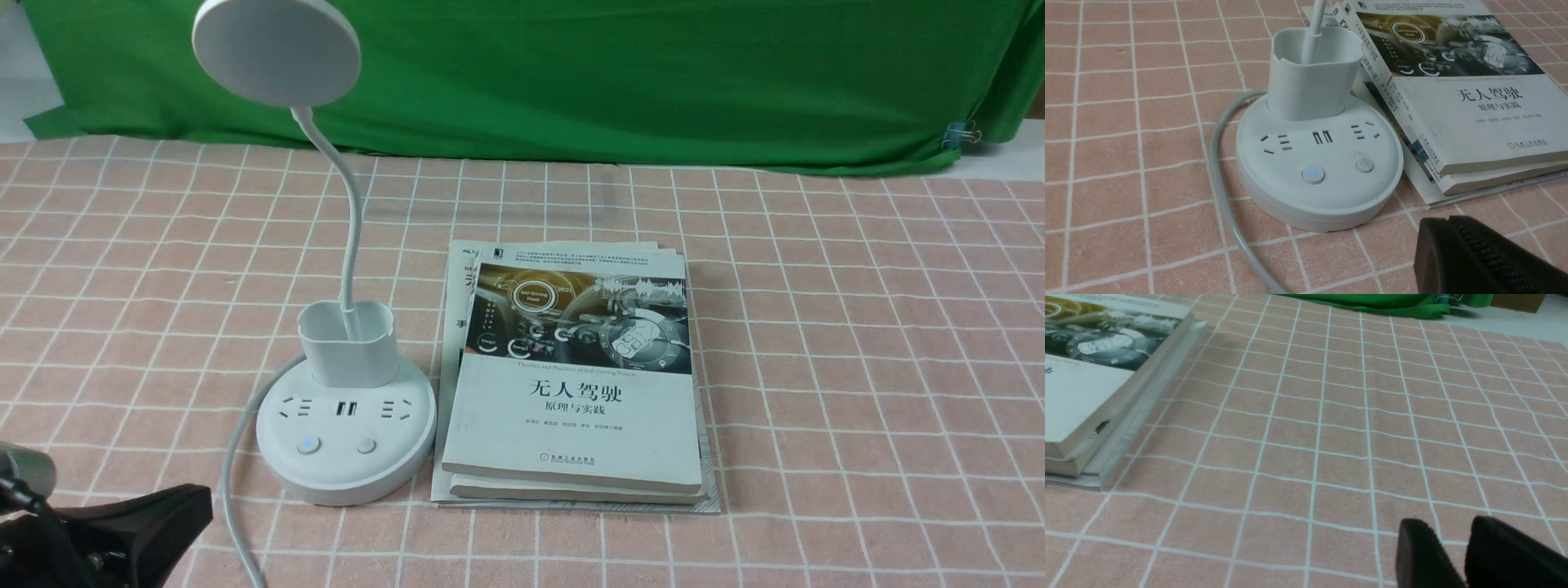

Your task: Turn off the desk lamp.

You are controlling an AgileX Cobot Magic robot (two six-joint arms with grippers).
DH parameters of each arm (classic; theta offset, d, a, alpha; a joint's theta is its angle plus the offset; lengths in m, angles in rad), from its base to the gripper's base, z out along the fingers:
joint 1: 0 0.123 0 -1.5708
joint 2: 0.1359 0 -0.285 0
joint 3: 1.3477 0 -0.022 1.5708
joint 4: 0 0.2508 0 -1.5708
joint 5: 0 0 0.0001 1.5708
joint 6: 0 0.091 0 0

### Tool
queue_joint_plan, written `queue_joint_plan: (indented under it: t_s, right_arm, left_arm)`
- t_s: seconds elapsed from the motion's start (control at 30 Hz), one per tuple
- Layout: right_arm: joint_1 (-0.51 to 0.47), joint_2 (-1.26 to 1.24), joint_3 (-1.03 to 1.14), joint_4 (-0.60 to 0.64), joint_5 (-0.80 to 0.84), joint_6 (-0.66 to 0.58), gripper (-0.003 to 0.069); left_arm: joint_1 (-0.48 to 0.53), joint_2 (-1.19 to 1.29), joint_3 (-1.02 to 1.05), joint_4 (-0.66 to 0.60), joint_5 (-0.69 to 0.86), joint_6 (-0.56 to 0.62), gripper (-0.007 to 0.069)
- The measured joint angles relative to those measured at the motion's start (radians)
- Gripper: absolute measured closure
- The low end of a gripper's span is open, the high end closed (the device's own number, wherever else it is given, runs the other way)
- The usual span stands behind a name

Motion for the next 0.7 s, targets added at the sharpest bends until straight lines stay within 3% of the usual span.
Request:
queue_joint_plan:
  t_s: [0.2, 0.33, 0.53, 0.7]
  right_arm:
    - [0.0, 0.0, 0.0, 0.0, 0.0, 0.0, 0.0419]
    - [0.0, 0.0, 0.0, 0.0, 0.0, 0.0, 0.0419]
    - [0.0, 0.0, 0.0, 0.0, 0.0, 0.0, 0.0419]
    - [0.0, 0.0, 0.0, 0.0, 0.0, 0.0, 0.0419]
  left_arm:
    - [0.003, -0.021, 0.0, 0.041, -0.003, 0.0, 0.0628]
    - [0.067, -0.111, 0.011, 0.032, -0.011, 0.025, 0.0628]
    - [0.294, -0.325, 0.11, -0.115, -0.047, 0.186, 0.0628]
    - [0.412, -0.461, 0.205, -0.143, -0.035, 0.211, 0.0628]
